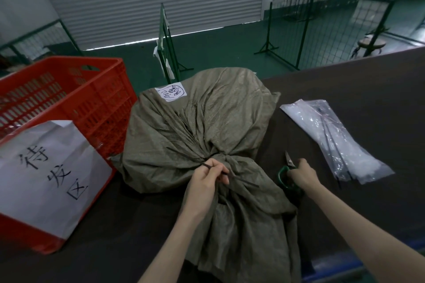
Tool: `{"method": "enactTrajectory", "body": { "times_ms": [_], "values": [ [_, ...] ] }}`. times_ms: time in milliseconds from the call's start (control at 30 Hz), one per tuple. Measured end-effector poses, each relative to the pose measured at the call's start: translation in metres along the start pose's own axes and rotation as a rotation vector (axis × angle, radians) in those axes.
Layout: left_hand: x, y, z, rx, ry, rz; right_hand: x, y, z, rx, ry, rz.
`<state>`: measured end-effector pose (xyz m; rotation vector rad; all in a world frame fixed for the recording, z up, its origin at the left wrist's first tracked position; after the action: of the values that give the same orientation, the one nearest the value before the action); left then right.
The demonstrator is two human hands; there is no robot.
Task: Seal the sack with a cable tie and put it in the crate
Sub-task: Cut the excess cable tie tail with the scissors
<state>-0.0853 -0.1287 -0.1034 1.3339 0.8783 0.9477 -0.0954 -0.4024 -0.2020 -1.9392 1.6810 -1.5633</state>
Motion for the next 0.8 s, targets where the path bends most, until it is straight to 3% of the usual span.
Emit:
{"method": "enactTrajectory", "body": {
  "times_ms": [267,633,800],
  "values": [
    [0.0,0.003,0.0,-0.007,0.02,-0.026,-0.009,-0.01,-0.004,0.081,-0.034,-0.042],
    [0.011,0.01,-0.004,-0.042,0.09,-0.055,0.004,-0.095,-0.072,0.522,0.231,0.258],
    [0.023,0.02,-0.008,-0.105,0.131,-0.055,-0.019,-0.13,-0.127,0.815,-0.022,0.299]
  ]
}}
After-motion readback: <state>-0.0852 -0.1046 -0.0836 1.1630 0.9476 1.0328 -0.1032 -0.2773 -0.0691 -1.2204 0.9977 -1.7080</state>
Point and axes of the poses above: each hand's wrist, its own z-axis towards the middle knuckle, its own x-axis out of the back of the hand, y = z × x, the point moved 4 cm from there along z, towards the middle knuckle, and after that the axes turned 6 degrees about -y, right-handed, at the moved point
